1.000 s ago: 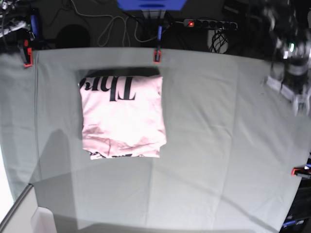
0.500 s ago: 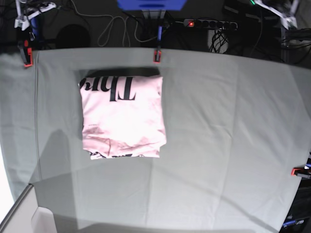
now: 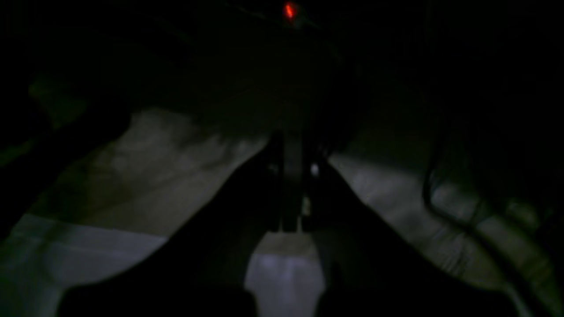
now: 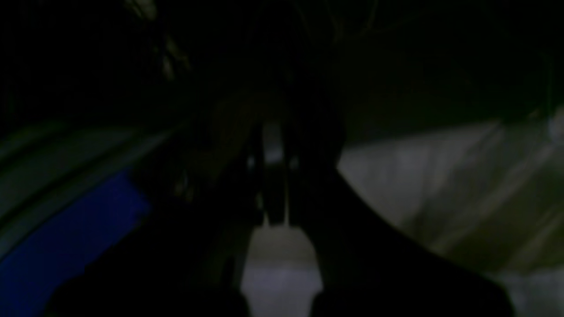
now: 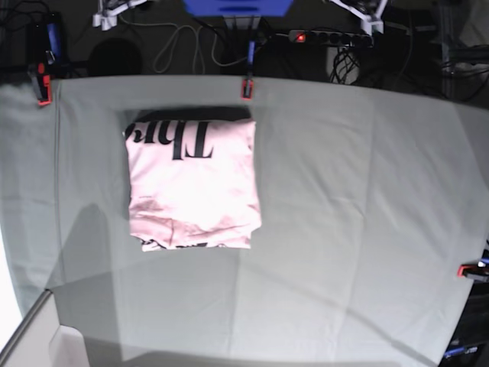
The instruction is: Layout the t-shirt on the table in an organized manner, then fold the t-shirt properly
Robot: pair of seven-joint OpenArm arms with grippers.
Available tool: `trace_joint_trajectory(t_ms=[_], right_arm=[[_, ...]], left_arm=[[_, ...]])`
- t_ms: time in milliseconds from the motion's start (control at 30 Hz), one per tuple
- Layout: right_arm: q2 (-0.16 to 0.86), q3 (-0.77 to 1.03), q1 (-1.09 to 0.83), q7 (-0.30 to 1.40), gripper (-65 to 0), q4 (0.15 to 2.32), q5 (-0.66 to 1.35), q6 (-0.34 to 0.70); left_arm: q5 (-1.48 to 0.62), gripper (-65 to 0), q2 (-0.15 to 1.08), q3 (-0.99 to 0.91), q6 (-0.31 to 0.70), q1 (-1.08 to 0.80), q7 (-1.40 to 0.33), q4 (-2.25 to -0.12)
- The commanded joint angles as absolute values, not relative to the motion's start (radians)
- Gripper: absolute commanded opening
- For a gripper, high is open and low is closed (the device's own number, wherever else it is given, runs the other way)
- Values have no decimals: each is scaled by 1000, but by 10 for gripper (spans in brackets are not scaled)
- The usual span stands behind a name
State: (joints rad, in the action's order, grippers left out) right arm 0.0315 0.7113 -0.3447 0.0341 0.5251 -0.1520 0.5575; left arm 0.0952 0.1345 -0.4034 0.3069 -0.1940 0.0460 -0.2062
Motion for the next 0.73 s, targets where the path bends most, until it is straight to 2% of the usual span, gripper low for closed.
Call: trace_joint_trajectory(t_ms=[0,100,200,233,433,600,700], right_arm=[[53,671,-351,-25,-650,493,-148,509],[77,555,-351,-217,-650,397,-148,283],[108,466,-351,-372,-650,294,-148,48],[119,438,-344,-410,-650,259,-148,5],[162,360,-275,-437,-650,137,-148,-16],[154,289,-266,-437,-650,131,-148,-136],[140,252,-265,-437,-650,131,-148,-140]], left_arm=[[84,-650,151,-369,305,-150,85,-173],[81,-650,151,-308,240,-64,111,-70],[88,-650,142,-306,59,-38,114,-56],[88,-650,125,-306,15,-33,114,-56],[139,-650,76,-249,-13,-10,114,-56],[142,-650,58,-246,-13,-10,114,-56],[137,-650,58,-252,-13,-10,114,-62]])
